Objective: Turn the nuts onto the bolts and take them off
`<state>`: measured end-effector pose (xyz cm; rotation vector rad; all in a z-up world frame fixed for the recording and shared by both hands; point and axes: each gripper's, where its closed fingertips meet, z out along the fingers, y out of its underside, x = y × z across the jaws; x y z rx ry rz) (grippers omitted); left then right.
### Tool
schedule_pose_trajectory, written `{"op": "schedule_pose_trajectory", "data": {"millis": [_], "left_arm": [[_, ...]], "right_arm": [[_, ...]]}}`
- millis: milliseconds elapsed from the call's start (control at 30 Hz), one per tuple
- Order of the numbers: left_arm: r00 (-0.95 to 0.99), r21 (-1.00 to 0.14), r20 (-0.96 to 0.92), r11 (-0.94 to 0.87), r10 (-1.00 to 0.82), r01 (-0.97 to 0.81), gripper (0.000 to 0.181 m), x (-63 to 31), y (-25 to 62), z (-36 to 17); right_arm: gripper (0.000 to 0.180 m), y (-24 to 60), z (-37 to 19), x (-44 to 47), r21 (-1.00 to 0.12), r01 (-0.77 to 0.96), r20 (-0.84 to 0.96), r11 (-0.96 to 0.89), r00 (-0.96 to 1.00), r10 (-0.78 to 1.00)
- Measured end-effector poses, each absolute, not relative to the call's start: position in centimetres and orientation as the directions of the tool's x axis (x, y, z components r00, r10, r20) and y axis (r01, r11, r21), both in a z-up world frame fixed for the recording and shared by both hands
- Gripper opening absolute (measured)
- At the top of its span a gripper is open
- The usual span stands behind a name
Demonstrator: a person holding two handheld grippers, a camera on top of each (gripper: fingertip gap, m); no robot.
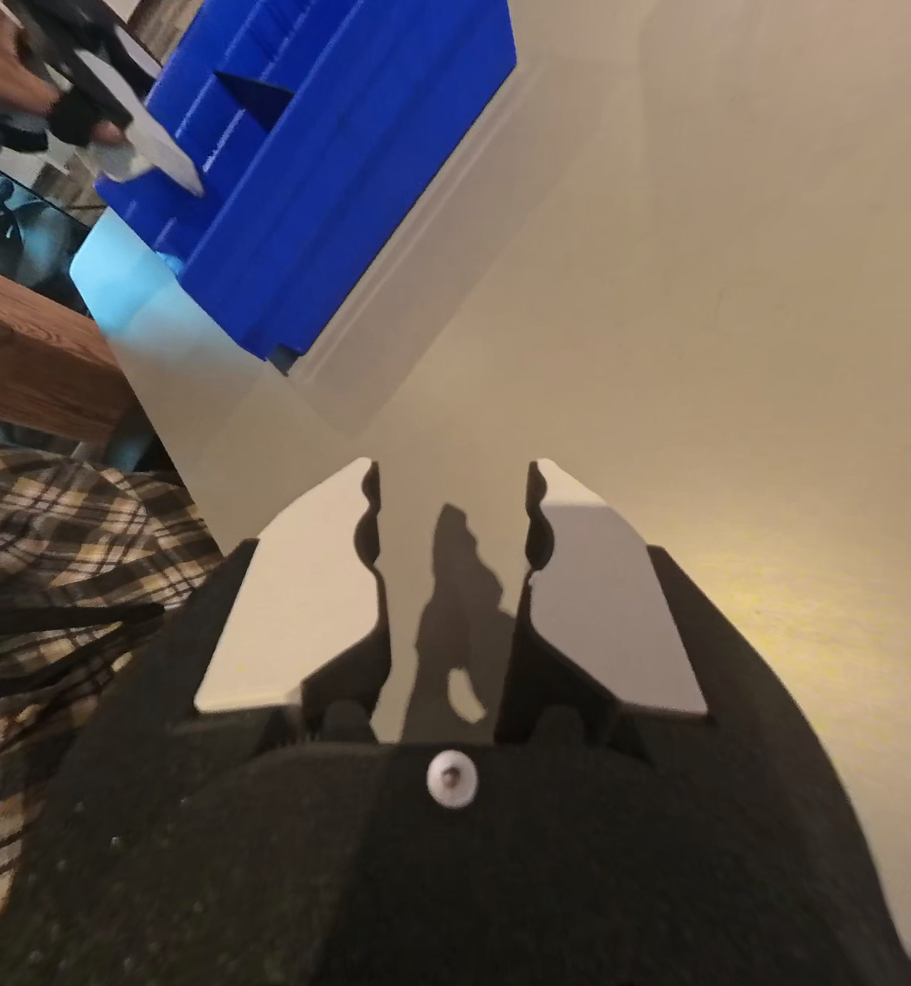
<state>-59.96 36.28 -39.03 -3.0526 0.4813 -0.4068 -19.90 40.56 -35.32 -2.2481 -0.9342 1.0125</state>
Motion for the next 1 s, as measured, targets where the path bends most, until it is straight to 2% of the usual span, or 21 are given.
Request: {"op": "schedule_pose_trajectory", "data": {"millis": [100,167,267,367,633,1000], "left_arm": [[0.914,-0.048,0.288,-0.957,-0.286,-0.285,0.038,-59.9,36.1,-39.7],[0.915,-0.037,0.308,-0.964,-0.262,-0.263,0.032,-59.9,36.0,-39.9],[0.938,-0.036,0.228,-0.965,-0.263,-0.261,0.016,-61.7,36.4,-40.2],[0.951,-0.026,0.187,-0.969,-0.247,-0.246,0.008,-64.0,36.4,-40.3],[0.978,-0.034,0.159,-0.991,-0.136,-0.132,0.005,-70.6,34.3,-40.2],[0.973,-0.052,0.152,-0.982,0.173,0.182,0.005,-81.9,27.9,-40.0]], "right_arm": [[0.05,40.5,-35.1,-20.1,-0.673,0.365,-0.459,-0.643,0.476,0.75],[0.049,40.6,-35.2,-20.3,-0.673,0.362,-0.465,-0.645,0.471,0.75],[0.045,40.5,-35.0,-20.6,-0.675,0.353,-0.484,-0.648,0.45,0.75],[0.043,40.7,-34.8,-20.7,-0.689,0.336,-0.486,-0.642,0.443,0.753],[0.042,40.5,-35.1,-21.3,-0.682,0.323,-0.521,-0.656,0.415,0.746],[0.039,40.0,-35.6,-23.1,-0.668,0.344,-0.557,-0.66,0.357,0.75]]}}
